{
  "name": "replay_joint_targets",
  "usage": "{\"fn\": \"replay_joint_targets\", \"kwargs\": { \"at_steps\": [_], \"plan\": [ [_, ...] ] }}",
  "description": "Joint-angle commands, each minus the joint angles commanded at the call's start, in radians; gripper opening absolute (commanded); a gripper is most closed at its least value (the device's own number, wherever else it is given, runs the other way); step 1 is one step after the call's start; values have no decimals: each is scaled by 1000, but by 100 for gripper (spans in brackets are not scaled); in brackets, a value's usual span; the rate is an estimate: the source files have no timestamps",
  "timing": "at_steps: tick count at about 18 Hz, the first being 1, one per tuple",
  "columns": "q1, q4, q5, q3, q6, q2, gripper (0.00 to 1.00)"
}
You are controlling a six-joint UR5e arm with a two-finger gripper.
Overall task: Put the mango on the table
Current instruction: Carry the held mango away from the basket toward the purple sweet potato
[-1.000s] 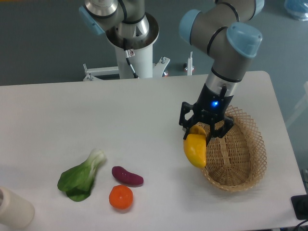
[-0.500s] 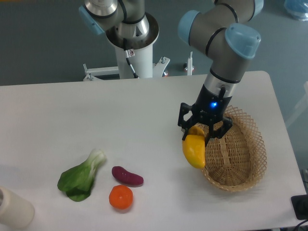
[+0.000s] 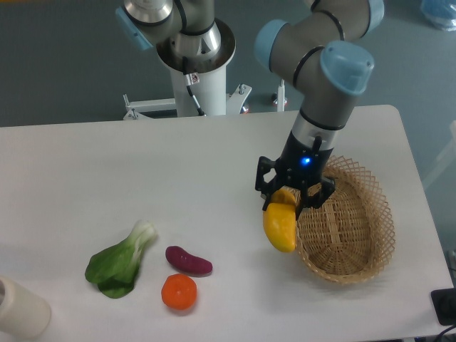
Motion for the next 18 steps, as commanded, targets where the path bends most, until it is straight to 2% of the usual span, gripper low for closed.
{"fn": "replay_joint_targets", "kwargs": {
  "at_steps": [1, 2, 5, 9, 11, 15, 18],
  "plan": [
    [-55, 63, 66, -31, -3, -9, 48],
    [-84, 86, 104, -48, -6, -9, 48],
    [-152, 86, 174, -86, -6, -9, 48],
    [-200, 88, 197, -127, 6, -3, 48],
    [-250, 88, 258, -163, 26, -9, 48],
    [-266, 102, 284, -256, 188, 9, 48],
    [-267, 100, 290, -264, 277, 12, 48]
  ]
}}
